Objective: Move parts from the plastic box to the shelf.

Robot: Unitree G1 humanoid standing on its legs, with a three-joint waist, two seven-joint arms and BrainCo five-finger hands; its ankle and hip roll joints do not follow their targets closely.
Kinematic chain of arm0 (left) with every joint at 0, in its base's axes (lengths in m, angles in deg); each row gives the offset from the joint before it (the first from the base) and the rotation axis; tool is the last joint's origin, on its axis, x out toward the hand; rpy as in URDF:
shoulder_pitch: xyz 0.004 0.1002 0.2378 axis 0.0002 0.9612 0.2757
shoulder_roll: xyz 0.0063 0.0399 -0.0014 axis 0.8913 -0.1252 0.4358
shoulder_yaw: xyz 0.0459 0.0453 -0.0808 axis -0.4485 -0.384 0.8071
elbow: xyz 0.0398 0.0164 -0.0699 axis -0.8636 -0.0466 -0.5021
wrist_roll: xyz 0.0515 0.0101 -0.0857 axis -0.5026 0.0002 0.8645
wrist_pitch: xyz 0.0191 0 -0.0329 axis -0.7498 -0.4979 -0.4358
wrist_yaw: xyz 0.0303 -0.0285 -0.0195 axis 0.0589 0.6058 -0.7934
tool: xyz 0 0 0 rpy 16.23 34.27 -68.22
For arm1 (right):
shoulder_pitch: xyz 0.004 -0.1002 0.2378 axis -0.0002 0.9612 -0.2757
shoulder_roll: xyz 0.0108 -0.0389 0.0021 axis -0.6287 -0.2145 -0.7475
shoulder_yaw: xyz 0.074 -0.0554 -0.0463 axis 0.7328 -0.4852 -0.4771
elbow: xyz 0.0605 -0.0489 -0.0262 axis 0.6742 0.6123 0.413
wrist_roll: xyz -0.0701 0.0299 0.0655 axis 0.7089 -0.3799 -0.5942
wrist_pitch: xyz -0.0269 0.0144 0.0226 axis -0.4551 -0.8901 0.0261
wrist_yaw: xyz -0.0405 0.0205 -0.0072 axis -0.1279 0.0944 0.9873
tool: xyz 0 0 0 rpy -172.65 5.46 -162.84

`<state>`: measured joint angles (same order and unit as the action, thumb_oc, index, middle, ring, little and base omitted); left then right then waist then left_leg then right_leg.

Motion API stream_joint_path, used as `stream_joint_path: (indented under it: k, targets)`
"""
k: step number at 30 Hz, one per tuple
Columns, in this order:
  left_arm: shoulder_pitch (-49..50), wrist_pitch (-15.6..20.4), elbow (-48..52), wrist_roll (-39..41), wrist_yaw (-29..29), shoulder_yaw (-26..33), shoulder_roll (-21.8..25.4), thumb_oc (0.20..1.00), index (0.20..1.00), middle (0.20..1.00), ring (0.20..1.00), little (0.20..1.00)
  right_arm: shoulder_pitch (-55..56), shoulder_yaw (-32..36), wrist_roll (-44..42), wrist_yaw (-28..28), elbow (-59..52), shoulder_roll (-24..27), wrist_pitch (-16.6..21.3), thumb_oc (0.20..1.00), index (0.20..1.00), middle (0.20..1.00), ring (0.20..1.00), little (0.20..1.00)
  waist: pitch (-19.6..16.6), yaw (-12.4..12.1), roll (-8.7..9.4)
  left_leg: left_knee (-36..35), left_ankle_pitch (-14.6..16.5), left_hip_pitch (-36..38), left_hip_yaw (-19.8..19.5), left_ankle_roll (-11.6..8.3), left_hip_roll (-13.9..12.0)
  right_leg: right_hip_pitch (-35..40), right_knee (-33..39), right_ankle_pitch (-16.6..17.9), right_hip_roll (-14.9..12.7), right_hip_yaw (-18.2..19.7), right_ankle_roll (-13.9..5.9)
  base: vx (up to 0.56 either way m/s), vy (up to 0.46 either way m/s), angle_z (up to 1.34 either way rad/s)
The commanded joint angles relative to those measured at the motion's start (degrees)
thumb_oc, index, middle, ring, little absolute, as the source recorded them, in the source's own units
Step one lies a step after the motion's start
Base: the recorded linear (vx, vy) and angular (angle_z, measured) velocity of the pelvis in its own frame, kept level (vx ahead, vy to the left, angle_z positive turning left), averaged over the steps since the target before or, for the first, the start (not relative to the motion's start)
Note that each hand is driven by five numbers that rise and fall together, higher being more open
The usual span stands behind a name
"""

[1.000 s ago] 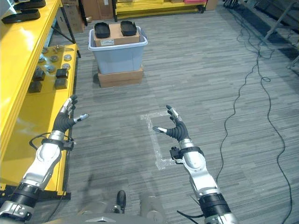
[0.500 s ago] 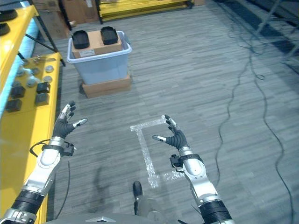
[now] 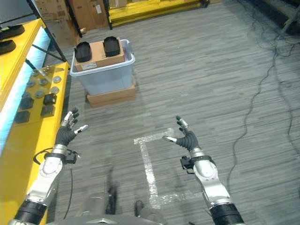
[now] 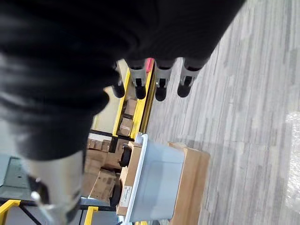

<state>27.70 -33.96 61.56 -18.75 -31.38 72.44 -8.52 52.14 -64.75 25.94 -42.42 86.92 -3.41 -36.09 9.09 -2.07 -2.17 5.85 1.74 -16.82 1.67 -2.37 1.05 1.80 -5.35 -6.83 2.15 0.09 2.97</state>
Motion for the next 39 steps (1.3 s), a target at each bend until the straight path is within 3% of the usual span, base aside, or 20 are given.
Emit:
stream_joint_path:
  k: [1,6,9,11,13,15,18,19,20,23,25,27,28,29,32,33,34,35,36,39]
  targets:
    - [-3.38,2.9,2.39,-1.15,-1.05,1.04,2.73,1.0,1.0,1.0,1.0,1.0,-1.18,0.24,2.7,0.21,-3.97,0.03,2.51,1.0,1.0,1.0,1.0,1.0,-3.16,-1.09,-1.42,-3.67,-2.67,4.97,-1.45,-0.8,0.97,4.7,0.51,-7.3,-3.81,6.78,-8.72,0.55,0.129,-0.2]
    - [-4.6,2.93,2.46,-1.76,-1.15,0.68,3.67,1.0,1.0,1.0,1.0,1.0,0.2,-0.66,2.02,-0.8,-5.06,-2.52,2.69,1.0,1.0,1.0,1.0,1.0,-4.95,-1.39,-0.73,-2.04,-1.48,7.27,-1.61,0.86,2.97,5.69,-4.4,-8.21,-6.97,7.33,-10.03,0.35,0.099,-0.36]
    - [-7.61,2.24,2.71,-1.37,-1.54,-0.04,5.1,1.0,1.0,1.0,1.0,1.0,-0.34,-2.56,3.34,-1.7,-5.19,-3.47,1.87,1.0,1.0,1.0,1.0,1.0,-3.17,-0.52,0.79,-1.04,2.24,12.01,-1.8,3.17,4.85,-2.41,-25.36,4.15,-9.23,10.87,-12.79,0.36,0.087,-0.23]
    - [-8.53,2.19,2.44,-1.8,-1.49,-0.07,6.22,1.0,1.0,1.0,1.0,1.0,-1.55,-3.51,4.51,-1.96,-5.0,-3.6,1.83,1.0,1.0,1.0,1.0,1.0,-1.93,-0.08,0.81,-0.92,3.33,14.04,-1.85,3.67,4.13,-5.43,-30.82,6.71,-8.74,11.65,-12.87,0.28,0.014,0.07]
    - [-8.82,2.37,2.3,-2.39,-1.67,0.32,6.88,1.0,1.0,1.0,1.0,1.0,-1.6,-3.6,3.84,-2.4,-5.49,-4.02,1.93,1.0,1.0,1.0,1.0,1.0,-1.65,-0.01,0.96,-1.33,3.86,15.59,-1.38,3.52,3.23,-7.86,-28.65,3.97,-7.94,11.77,-11.96,0.34,-0.031,0.49]
    - [-8.14,2.52,2.11,-1.88,-1.65,0.91,7.09,1.0,1.0,1.0,1.0,1.0,-1.16,-3.13,2.35,-2.98,-6.07,-4.05,2.09,1.0,1.0,1.0,1.0,1.0,-2.11,0.18,1.06,-2.05,5.37,17.53,-0.98,3.12,2.05,-9.3,-21.3,-1.9,-6.51,9.76,-11.1,0.39,-0.083,0.37]
    - [-7.49,2.29,2.12,-1.69,-2.01,1.0,6.75,1.0,1.0,1.0,1.0,1.0,-0.67,-3.07,1.23,-2.98,-5.86,-3.87,2.02,1.0,1.0,1.0,1.0,1.0,-2.19,1.24,1.5,-2.39,7.11,20.05,-1.35,2.78,1.54,-10.52,-12.06,-2.03,-3.27,7.7,-11.43,0.34,-0.142,0.13]
    - [-7.77,2.13,0.84,-1.73,-2.75,0.66,6.05,1.0,1.0,1.0,1.0,1.0,0.27,-2.98,1.06,-2.71,-4.85,-3.68,1.84,1.0,1.0,1.0,1.0,1.0,-2.19,2.69,2.06,-1.9,8.65,22.11,-3.68,2.48,1.53,-11.26,-6.19,-0.6,1.66,11.09,-11.89,0.36,-0.209,0.18]
    - [-8.14,2.13,0.31,-1.92,-2.96,0.51,5.93,1.0,1.0,1.0,1.0,1.0,0.56,-2.73,0.95,-2.61,-4.78,-3.54,1.84,1.0,1.0,1.0,1.0,1.0,-2.08,3.21,2.23,-1.37,9.12,22.41,-4.43,2.22,1.68,-11.47,-5.3,-0.02,2.69,12.78,-12.18,0.43,-0.284,0.68]
    - [-8.34,2.73,-0.14,-2.01,-1.74,0.21,5.53,1.0,1.0,1.0,1.0,1.0,2.48,-1.64,0.31,-3.27,-5.4,-2.23,2.33,1.0,1.0,1.0,1.0,1.0,-2.63,3.33,2.15,6.3,9.09,21.83,-6.18,0.2,1.62,-8.42,-3.97,0.37,1.78,13.41,-10.24,0.33,-0.245,1.56]
    - [-8.55,2.7,-0.42,-2.01,-1.6,-0.18,5.34,1.0,1.0,1.0,1.0,1.0,2.49,-1.49,0.1,-3.24,-5.15,-1.86,2.43,1.0,1.0,1.0,1.0,1.0,-2.47,3.3,2.0,11.78,6.6,20.46,-6.02,-0.85,1.58,-7.62,-4.15,0.06,1.5,13.19,-9.65,0.13,-0.119,0.45]
    - [-8.91,2.82,-0.24,-0.51,-1.48,-0.35,5.04,1.0,1.0,1.0,1.0,1.0,3.31,-0.47,-0.98,-3.43,-4.87,-0.81,2.46,1.0,1.0,1.0,1.0,1.0,-1.3,3.82,2.08,28.69,1.08,11.72,-6.7,-3.94,2.61,-5.45,-3.89,-0.9,-0.3,11.46,-8.39,0.17,-0.155,0.41]
    - [-8.79,3.15,-0.11,-0.07,-1.59,-0.33,4.89,1.0,1.0,1.0,1.0,1.0,2.75,-0.27,-1.53,-3.07,-3.77,-0.03,2.02,1.0,1.0,1.0,1.0,1.0,-0.52,3.48,2.98,35.66,0.48,7.27,-5.08,-3.78,3.84,-3.24,-3.64,-1.44,-1.35,12.04,-7.21,0.25,-0.159,0.7]
    - [-8.41,3.14,0.1,-0.3,-1.34,-0.18,4.84,1.0,1.0,1.0,1.0,1.0,2.36,-0.17,-1.03,-2.91,-3.43,0.36,1.93,1.0,1.0,1.0,1.0,1.0,-0.49,3.11,2.96,35.9,0.91,5.95,-3.69,-3.51,2.86,-2.07,-3.65,-1.97,-1.75,11.85,-6.8,0.22,-0.113,0.47]
    - [-8.11,3.23,0.07,-0.23,-1.17,-0.05,4.7,1.0,1.0,1.0,1.0,1.0,2.42,0.16,-0.61,-2.83,-3.68,0.74,1.98,1.0,1.0,1.0,1.0,1.0,-0.49,2.75,3.18,33.83,1.27,5.37,-2.21,-3.3,1.45,-1.17,-3.4,-2.2,-2.6,10.99,-6.57,0.17,-0.009,0.4]
    - [-7.59,3.42,-0.35,0.02,-1.23,0.06,4.27,1.0,1.0,1.0,1.0,1.0,2.42,1.19,0.12,-2.42,-4.44,1.31,2.24,1.0,1.0,1.0,1.0,1.0,-0.97,2.45,3.48,24.45,2.1,6.0,0.01,-2.87,-2.59,0.06,-2.49,-3.17,-4.23,8.79,-6.61,0.16,0.018,0.15]
    - [-7.59,3.42,-0.35,0.02,-1.23,0.06,4.27,1.0,1.0,1.0,1.0,1.0,2.42,1.19,0.12,-2.42,-4.44,1.31,2.24,1.0,1.0,1.0,1.0,1.0,-0.97,2.45,3.48,24.45,2.1,6.0,0.01,-2.87,-2.59,0.06,-2.49,-3.17,-4.23,8.79,-6.61,0.3,0.08,0.06]
    - [-7.29,3.12,-0.69,0.03,-1.81,-0.09,4.39,1.0,1.0,1.0,1.0,1.0,1.54,1.83,0.85,-1.3,-4.69,1.74,2.61,1.0,1.0,1.0,1.0,1.0,-1.46,2.33,2.96,10.49,2.07,8.31,1.56,-2.93,-5.63,0.37,-1.55,-4.15,-4.58,7.09,-7.05,0.3,0.23,0.18]
    - [-7.94,3.16,-1.17,-0.15,-2.5,-0.7,4.4,1.0,1.0,1.0,1.0,1.0,0.12,2.65,2.18,0.74,-3.79,1.58,2.69,1.0,1.0,1.0,1.0,1.0,-1.94,2.49,2.11,1.85,-1.31,8.27,1.86,-4.74,-7.44,1.85,-0.43,-5.46,-5.35,5.74,-8.15,0.3,0.229,0.3]
    - [-8.4,3.17,-1.35,-0.41,-2.45,-1.07,4.33,1.0,1.0,1.0,1.0,1.0,0.66,3.47,3.25,1.44,-3.58,0.99,2.88,1.0,1.0,1.0,1.0,1.0,-2.86,3.23,0.7,-2.55,-2.01,10.65,3.92,-5.2,-8.19,2.88,0.03,-6.48,-5.34,4.81,-9.03,0.21,0.204,0.23]
